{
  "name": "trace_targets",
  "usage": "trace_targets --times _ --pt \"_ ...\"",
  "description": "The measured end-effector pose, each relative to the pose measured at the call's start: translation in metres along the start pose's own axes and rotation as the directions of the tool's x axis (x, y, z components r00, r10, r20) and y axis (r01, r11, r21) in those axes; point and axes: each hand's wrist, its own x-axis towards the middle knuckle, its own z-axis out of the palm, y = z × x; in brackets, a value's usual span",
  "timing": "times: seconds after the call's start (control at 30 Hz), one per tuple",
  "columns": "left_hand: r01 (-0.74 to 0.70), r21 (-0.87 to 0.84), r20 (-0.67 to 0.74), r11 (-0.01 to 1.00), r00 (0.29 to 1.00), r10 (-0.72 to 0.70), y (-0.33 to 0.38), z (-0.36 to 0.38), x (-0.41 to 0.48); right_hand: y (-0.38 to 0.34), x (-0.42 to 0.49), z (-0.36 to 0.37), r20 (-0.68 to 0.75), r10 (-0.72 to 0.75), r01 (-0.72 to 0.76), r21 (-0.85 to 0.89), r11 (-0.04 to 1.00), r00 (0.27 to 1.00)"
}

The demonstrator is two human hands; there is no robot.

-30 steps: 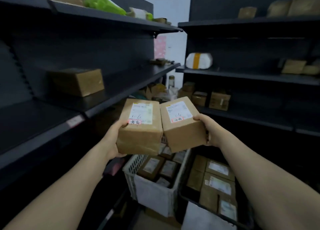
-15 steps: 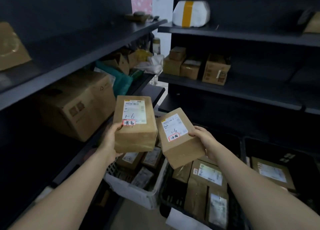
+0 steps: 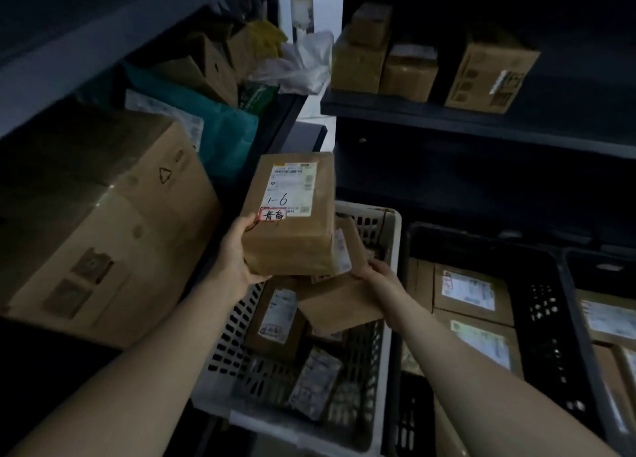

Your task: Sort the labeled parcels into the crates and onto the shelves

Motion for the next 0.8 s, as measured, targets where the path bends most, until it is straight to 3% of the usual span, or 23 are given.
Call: trace_targets --times 0.13,0.33,0.53,0.67,0.8 --pt "0.009 0.020 0.067 1.000 0.998 -0.010 -0.010 -0.002 0.040 0.030 0.031 0.032 -0.007 -0.002 0.002 0.005 1.000 1.000" --pt "-0.038 0.059 0.109 0.997 0.994 0.032 -0.033 -0.015 0.077 0.092 0.089 0.077 0.026 0.002 -0.006 0.154 0.988 1.000" --pt "-0.032 0.092 0.064 0.995 0.998 0.026 -0.054 -0.034 0.091 0.099 0.093 0.112 0.261 0.088 -0.103 0.047 0.994 0.961" --pt "-0.037 0.130 0.076 0.991 0.997 0.027 -0.064 -0.037 0.084 0.089 0.092 0.095 0.163 0.066 -0.046 -0.123 0.991 0.984" --pt "-0.037 0.137 0.072 0.990 0.997 0.027 -0.065 -0.022 0.066 0.063 0.085 0.055 -0.088 0.025 -0.038 -0.143 0.989 0.996"
